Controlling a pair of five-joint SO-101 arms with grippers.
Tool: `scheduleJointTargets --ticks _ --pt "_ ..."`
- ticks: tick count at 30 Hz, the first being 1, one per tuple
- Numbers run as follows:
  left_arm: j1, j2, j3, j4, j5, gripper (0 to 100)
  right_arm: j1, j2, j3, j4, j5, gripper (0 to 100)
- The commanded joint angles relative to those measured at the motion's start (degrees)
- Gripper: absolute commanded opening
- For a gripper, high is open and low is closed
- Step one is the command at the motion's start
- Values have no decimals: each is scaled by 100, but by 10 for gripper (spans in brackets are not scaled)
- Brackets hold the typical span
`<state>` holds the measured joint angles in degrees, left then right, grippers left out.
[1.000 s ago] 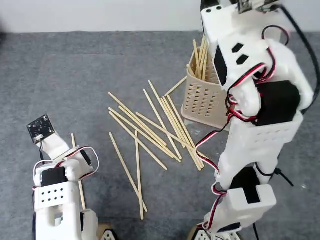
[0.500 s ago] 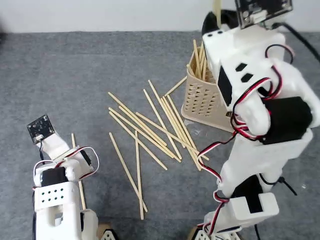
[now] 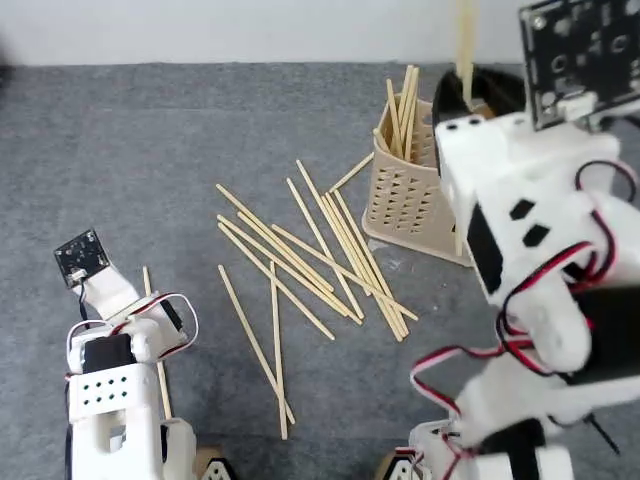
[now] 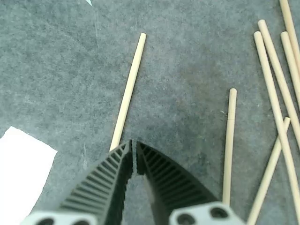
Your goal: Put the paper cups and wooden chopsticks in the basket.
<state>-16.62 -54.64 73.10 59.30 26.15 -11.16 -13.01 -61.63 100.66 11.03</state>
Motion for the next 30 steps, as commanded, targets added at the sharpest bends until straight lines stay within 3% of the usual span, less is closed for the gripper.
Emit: scheduleJointTargets --ticks 1,11,20,30 --pt "0 -176 -48 -114 -53 13 92 -664 993 -57 -26 8" --pt "9 -176 -40 -114 -53 13 66 -1218 3455 -3213 193 8" --pt "9 -167 -40 -114 -53 13 66 -1226 5723 -7424 158 8" --pt "9 -167 -40 -114 -53 13 163 -1218 8035 -8963 141 8"
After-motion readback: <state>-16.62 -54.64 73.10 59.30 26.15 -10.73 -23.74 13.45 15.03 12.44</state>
